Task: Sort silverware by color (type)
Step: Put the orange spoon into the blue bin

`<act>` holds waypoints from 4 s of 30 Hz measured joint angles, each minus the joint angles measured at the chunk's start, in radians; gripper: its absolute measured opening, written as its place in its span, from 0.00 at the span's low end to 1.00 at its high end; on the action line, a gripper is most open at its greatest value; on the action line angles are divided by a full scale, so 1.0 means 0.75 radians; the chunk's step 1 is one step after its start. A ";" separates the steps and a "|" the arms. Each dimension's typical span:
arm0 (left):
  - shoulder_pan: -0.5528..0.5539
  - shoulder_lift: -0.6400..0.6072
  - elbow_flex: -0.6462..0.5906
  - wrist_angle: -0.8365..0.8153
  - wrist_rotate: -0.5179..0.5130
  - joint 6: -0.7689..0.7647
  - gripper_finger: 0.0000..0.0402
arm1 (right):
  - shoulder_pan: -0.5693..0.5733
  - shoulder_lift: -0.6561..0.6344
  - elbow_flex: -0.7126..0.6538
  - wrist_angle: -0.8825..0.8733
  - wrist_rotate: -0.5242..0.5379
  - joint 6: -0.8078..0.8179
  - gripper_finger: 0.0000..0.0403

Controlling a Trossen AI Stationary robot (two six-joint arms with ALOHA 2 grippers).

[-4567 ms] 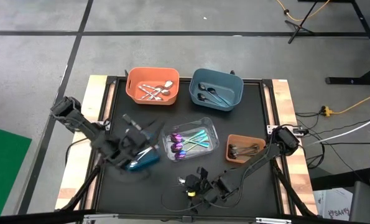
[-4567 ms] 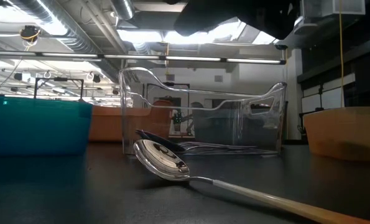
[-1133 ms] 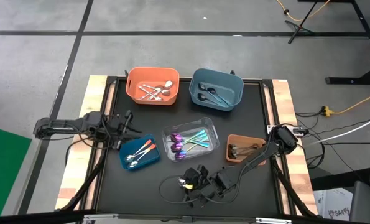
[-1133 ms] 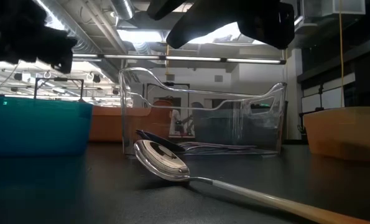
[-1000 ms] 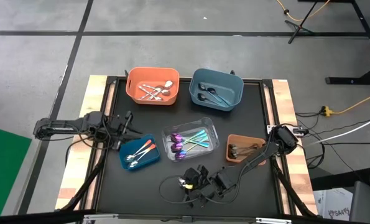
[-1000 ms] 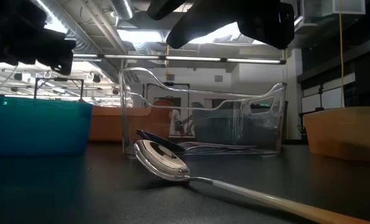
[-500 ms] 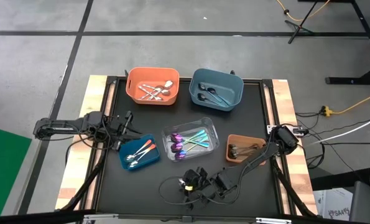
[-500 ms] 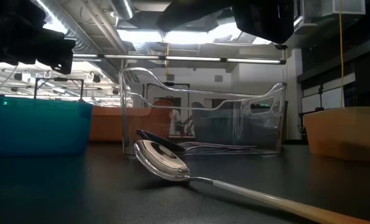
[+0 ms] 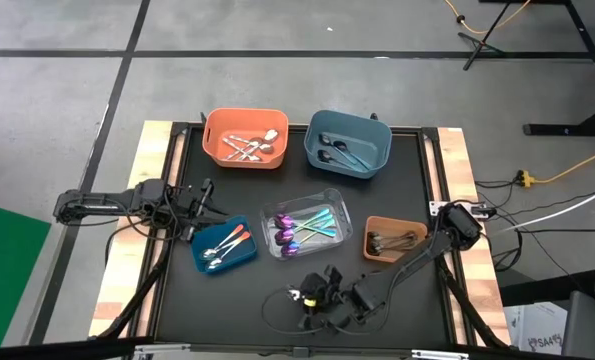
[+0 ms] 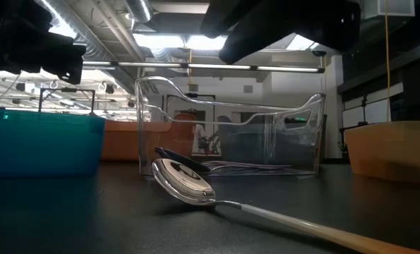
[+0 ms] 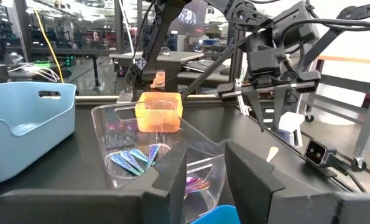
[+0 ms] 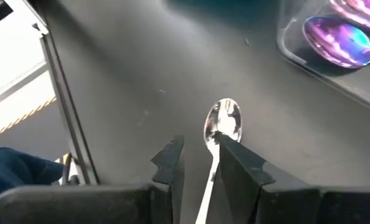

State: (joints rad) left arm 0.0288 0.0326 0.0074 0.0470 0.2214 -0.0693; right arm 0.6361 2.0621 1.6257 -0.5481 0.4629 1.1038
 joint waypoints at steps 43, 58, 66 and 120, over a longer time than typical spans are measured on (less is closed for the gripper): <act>-0.001 0.000 0.000 -0.001 -0.004 0.000 0.26 | 0.024 0.250 -0.004 0.111 -0.030 -0.049 0.22; -0.001 0.000 0.000 -0.001 -0.005 -0.001 0.26 | 0.024 0.277 -0.001 0.096 -0.037 -0.082 0.12; -0.001 0.000 0.000 -0.001 -0.004 0.000 0.26 | 0.024 0.279 0.000 0.075 -0.036 -0.086 0.03; 0.000 0.000 0.000 -0.001 -0.005 0.000 0.26 | -0.233 0.285 0.430 0.123 -0.093 -1.041 0.00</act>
State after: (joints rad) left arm 0.0285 0.0326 0.0074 0.0460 0.2180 -0.0696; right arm 0.4614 2.2760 1.9484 -0.4560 0.3933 0.3229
